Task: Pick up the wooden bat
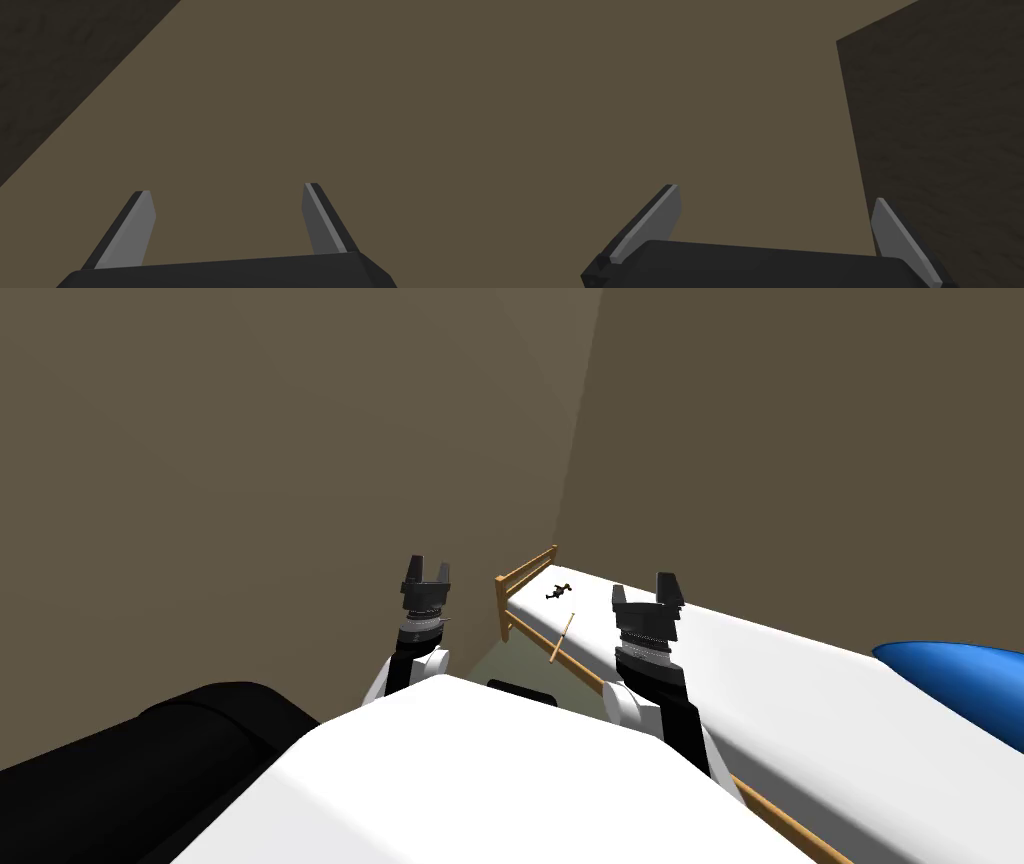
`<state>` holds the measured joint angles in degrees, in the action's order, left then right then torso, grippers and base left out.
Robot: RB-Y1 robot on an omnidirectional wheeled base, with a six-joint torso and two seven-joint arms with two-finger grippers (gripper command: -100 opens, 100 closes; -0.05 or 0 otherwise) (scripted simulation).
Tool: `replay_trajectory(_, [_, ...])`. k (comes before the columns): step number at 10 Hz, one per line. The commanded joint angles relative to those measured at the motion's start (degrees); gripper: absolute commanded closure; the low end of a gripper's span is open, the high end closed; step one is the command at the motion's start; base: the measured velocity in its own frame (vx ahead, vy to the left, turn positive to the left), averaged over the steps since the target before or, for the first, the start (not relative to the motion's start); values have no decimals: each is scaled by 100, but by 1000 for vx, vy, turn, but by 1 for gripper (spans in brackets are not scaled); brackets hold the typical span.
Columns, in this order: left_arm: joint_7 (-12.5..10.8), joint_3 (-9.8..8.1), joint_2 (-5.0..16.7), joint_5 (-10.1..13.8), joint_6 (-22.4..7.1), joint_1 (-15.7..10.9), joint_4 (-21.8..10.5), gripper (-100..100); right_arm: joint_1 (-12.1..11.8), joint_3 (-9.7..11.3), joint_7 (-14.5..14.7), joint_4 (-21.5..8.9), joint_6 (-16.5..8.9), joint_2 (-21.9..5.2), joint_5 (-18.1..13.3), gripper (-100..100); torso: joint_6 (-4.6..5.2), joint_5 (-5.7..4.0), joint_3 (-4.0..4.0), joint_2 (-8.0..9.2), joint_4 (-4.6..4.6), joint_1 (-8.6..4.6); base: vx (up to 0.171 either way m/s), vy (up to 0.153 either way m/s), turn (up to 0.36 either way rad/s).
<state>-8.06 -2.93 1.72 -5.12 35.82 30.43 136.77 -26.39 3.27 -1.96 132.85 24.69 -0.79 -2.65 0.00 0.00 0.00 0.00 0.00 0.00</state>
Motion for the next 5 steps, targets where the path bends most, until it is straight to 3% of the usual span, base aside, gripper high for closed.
replay_trajectory(1, [0,0,0,0,0,0,0,0,-5,24,28,-13,-127,-165,-1,-100,0,0,0,0,0,0,19,-10,52])
replay_trajectory(4, [0,0,0,0,0,0,0,0,-22,121,143,-55,-596,-480,-5,-100,-1,-3,-12,-21,-5,-15,63,-39,88])
replay_trajectory(5, [0,0,1,0,0,1,0,0,-22,121,143,-55,-622,-480,-5,-100,-1,-5,-17,-30,-7,-21,60,-34,35])
